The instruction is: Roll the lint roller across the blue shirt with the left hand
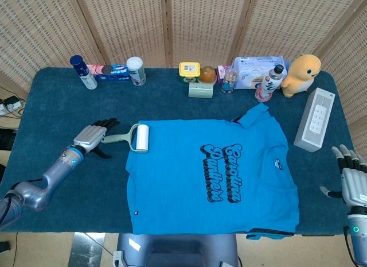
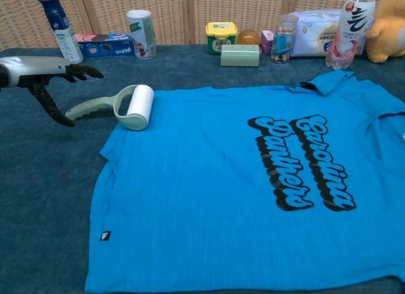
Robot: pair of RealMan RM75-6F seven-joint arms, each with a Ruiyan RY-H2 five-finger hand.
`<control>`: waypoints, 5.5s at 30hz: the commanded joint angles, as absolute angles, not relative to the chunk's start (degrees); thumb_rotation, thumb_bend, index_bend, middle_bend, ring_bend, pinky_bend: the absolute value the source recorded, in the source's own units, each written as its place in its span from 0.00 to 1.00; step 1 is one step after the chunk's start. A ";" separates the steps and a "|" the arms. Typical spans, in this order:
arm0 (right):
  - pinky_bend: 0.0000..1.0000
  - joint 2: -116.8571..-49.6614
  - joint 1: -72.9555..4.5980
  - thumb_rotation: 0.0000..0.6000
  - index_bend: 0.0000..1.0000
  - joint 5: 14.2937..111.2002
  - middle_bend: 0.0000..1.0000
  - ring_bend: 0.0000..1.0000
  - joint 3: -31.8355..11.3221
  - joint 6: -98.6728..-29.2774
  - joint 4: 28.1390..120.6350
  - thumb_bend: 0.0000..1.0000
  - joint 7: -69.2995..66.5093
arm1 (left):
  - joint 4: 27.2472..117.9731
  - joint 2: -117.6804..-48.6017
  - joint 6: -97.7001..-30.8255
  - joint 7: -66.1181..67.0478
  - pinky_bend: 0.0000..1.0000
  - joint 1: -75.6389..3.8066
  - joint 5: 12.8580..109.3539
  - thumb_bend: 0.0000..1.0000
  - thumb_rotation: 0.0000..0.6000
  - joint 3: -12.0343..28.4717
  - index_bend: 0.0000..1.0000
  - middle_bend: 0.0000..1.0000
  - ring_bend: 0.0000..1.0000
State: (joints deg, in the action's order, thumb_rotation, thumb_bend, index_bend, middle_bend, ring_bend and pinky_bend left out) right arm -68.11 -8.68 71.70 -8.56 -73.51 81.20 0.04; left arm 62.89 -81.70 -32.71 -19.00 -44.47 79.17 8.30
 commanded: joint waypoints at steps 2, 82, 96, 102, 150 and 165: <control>0.00 -67.89 -8.59 1.00 0.02 71.66 0.00 0.00 -8.76 -73.75 81.22 0.00 -0.43 | 60.87 -83.10 -30.07 -20.24 0.05 -46.73 78.87 0.01 1.00 8.10 0.00 0.09 0.00; 0.00 -65.58 -7.52 1.00 0.02 73.87 0.00 0.00 -8.49 -76.14 84.73 0.00 -2.95 | 68.97 -89.02 -39.75 15.04 1.00 -51.28 50.15 0.81 1.00 11.53 1.00 0.91 0.91; 0.00 -65.16 -7.53 1.00 0.02 73.90 0.00 0.00 -8.54 -75.88 85.00 0.00 -3.98 | 72.01 -86.13 -34.73 26.42 1.00 -60.04 36.76 0.80 1.00 9.28 1.00 0.92 0.92; 0.00 -65.22 -7.64 1.00 0.02 73.74 0.00 0.00 -8.47 -75.40 84.74 0.00 -4.21 | 69.49 -87.84 -34.86 26.85 1.00 -61.08 36.34 0.80 1.00 7.87 1.00 0.92 0.92; 0.00 -64.99 -7.94 1.00 0.02 72.39 0.00 0.00 -8.93 -74.19 84.03 0.00 -5.20 | 60.33 -96.92 -32.23 27.14 1.00 -68.07 34.95 0.80 1.00 6.31 1.00 0.92 0.92; 0.00 -64.82 -8.11 1.00 0.02 71.62 0.00 0.00 -9.20 -73.38 83.53 0.00 -5.77 | 57.26 -100.02 -30.47 29.30 1.00 -72.67 29.17 0.80 1.00 6.16 1.00 0.92 0.92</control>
